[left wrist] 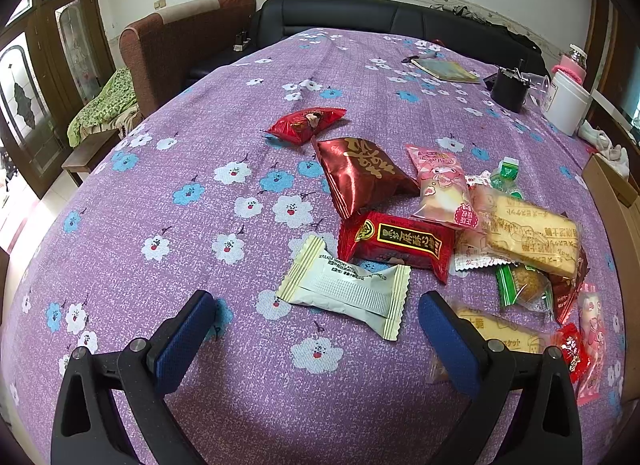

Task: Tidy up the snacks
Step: 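Grasp the white-green candy with the left tool while the right tool grasps the pink bar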

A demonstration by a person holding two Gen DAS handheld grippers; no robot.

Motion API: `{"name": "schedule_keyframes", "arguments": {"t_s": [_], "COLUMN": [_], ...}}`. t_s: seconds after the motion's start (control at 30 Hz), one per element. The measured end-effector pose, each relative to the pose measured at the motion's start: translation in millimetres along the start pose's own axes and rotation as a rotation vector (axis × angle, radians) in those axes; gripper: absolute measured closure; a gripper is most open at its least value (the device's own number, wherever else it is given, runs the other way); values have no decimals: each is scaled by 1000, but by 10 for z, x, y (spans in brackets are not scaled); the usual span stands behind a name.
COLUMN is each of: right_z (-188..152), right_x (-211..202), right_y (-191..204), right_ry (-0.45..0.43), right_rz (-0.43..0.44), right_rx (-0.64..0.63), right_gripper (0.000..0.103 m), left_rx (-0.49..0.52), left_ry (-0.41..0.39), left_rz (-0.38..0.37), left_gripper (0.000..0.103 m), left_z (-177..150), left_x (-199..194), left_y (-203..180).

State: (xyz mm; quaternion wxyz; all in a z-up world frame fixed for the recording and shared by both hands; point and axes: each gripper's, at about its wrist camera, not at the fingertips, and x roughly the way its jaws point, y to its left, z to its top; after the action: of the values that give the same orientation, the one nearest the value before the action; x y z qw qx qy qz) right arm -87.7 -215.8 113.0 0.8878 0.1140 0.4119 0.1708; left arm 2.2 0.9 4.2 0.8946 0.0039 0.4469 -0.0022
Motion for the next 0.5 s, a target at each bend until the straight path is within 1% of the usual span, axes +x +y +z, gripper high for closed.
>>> {"name": "schedule_keyframes", "arguments": {"t_s": [0.03,0.1,0.17,0.2,0.23,0.3,0.37,0.43,0.5], "right_z": [-27,-99,-157,-186,-210,-254,-276,-299,-315], "right_x": [32,143,232,281,328,432,498,561,612], "right_y": [-14,-24,-24,-24,-31,-63,-99,-116,-126], "right_ry": [14,61,87,105,121,158,175,190,200], "right_rz": [-2,-42,-93,-121,-133,-155,-193,-239,-269], "right_rx": [1,-15,-41,-51,-59,-61,-56,-80,-97], "right_gripper": [3,8,17,22,30,30,31,31,31], "left_rx": [12,42,40,30,28,48,79,78,70], "left_ry": [2,22,34,31,28,20,24,34,42], "left_rz": [-4,-33,-64,-112,-161,-182,-225,-260,-296], "left_gripper": [0,0,1,4,9,12,19,29,34], "left_z": [-33,-47,-83,-96,-110,-127,-149,-165,-181], "left_x": [-14,-12,-58,-110,-183,-269,-347,-381,-394], "left_y": [1,-1,51,102,161,214,285,352,434]}}
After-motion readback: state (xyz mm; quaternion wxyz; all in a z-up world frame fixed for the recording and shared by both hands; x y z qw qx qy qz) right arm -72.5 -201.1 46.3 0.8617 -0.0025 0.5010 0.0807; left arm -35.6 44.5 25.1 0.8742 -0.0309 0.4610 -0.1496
